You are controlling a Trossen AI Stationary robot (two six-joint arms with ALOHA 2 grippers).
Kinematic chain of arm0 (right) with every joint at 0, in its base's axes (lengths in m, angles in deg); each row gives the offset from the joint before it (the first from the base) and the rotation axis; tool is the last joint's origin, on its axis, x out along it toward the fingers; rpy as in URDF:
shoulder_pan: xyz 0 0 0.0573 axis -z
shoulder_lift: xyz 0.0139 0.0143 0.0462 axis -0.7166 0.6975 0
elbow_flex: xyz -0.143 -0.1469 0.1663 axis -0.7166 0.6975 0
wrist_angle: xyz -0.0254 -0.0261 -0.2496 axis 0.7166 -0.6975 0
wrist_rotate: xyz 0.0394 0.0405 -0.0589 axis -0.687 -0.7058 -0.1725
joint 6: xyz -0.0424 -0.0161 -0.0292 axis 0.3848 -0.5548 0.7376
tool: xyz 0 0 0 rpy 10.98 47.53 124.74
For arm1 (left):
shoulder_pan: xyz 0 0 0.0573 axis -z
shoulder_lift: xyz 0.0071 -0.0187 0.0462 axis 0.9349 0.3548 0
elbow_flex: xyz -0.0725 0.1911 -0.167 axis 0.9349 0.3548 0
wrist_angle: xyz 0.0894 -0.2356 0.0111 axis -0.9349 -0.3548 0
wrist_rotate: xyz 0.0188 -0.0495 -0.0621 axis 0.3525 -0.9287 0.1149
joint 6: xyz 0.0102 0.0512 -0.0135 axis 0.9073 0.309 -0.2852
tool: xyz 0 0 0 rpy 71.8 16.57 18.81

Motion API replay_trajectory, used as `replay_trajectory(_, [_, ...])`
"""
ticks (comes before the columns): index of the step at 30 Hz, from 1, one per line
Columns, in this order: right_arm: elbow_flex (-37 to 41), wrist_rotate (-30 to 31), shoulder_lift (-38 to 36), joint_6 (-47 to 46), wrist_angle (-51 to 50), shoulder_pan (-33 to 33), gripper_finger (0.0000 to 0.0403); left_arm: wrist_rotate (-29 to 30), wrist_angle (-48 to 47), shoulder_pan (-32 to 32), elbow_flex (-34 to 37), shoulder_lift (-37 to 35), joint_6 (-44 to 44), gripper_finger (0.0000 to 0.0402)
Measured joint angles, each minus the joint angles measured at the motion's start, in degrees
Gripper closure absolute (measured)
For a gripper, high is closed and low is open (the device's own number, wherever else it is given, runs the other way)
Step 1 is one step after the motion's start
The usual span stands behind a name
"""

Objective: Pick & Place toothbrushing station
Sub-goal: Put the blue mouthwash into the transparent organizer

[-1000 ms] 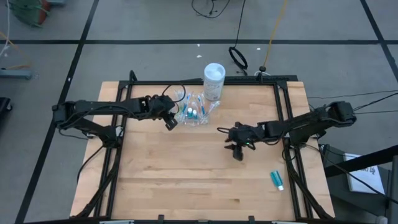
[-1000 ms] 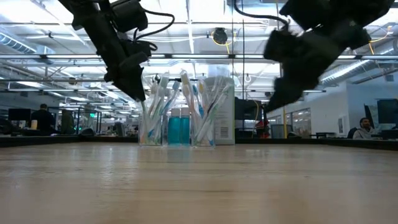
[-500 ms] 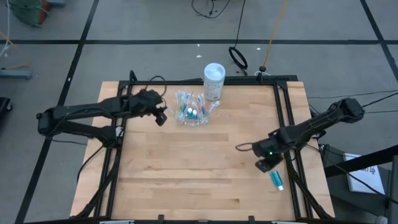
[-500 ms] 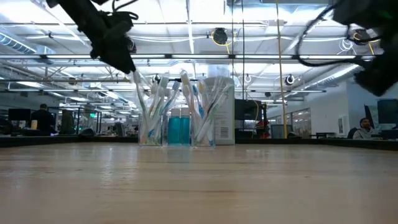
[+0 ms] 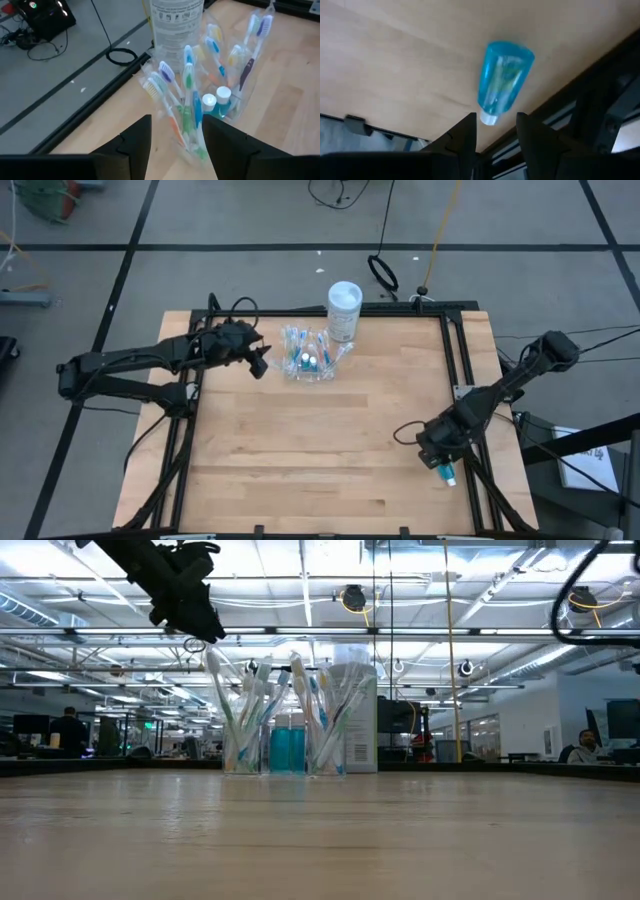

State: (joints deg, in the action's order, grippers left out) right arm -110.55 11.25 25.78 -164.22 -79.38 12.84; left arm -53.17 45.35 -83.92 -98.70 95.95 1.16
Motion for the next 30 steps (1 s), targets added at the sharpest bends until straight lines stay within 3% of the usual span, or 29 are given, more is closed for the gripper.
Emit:
replay_trajectory(10, [0.0,0.2,4.5,-10.1,5.0,-9.1,0.0273,0.0,6.4,0.0,0.0,0.0,4.4,0.022])
replay_trajectory(19, [0.0,0.2,11.0,-17.6,15.8,-14.2,0.0273,0.0,10.7,0.0,0.0,0.0,7.5,0.022])
replay_trajectory(30, [0.0,0.1,18.6,-18.8,16.8,-15.6,0.0274,-0.2,10.6,0.0,0.0,0.0,6.7,0.022])
